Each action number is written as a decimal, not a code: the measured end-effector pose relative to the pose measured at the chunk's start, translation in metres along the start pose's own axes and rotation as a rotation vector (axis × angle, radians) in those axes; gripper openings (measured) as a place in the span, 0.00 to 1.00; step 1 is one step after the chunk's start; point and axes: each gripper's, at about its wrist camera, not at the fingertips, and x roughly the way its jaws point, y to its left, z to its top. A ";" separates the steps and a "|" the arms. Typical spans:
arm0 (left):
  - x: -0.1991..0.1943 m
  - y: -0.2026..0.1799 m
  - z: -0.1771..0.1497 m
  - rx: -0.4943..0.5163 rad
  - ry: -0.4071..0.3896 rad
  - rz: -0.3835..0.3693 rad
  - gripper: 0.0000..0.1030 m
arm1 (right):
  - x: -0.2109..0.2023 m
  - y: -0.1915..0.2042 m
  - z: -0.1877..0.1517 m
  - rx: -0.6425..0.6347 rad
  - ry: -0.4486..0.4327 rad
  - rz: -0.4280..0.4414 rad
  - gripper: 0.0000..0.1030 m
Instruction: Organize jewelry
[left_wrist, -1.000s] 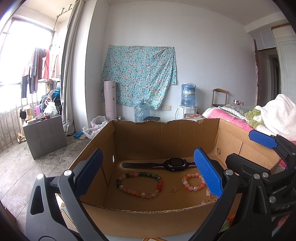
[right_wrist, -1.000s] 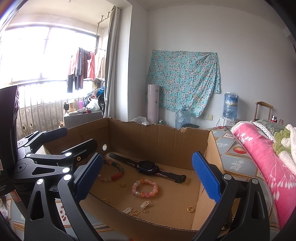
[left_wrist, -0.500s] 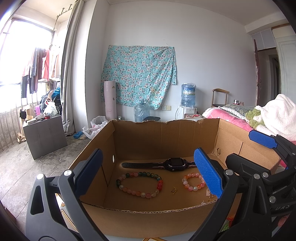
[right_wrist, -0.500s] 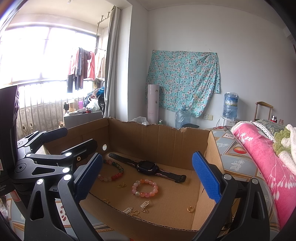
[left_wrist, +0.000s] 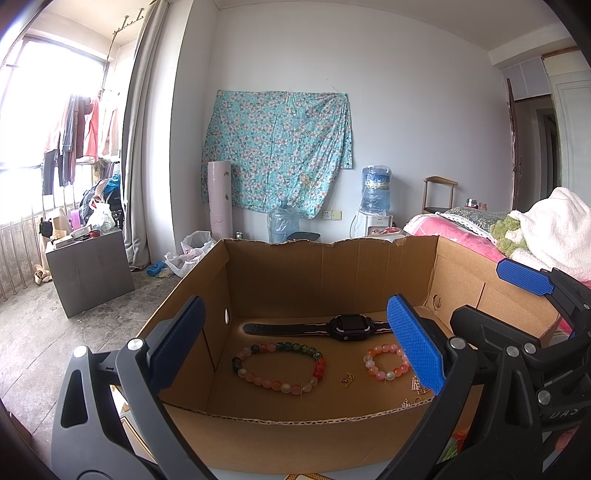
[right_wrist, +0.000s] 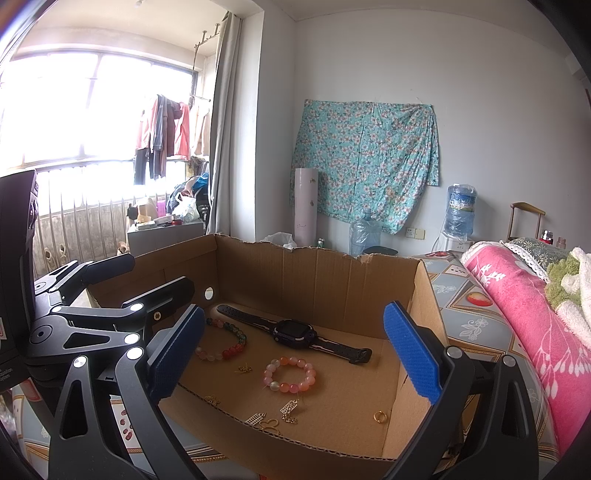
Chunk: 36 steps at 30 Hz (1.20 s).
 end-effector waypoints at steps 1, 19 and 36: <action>0.000 0.000 0.000 0.000 0.000 0.000 0.92 | -0.001 0.002 0.000 0.000 0.000 0.000 0.92; 0.000 0.000 0.000 0.000 0.000 0.000 0.92 | -0.001 0.003 0.000 0.000 0.000 0.000 0.92; 0.000 0.000 0.000 0.000 0.000 0.000 0.92 | 0.000 0.001 0.000 0.000 0.000 0.000 0.92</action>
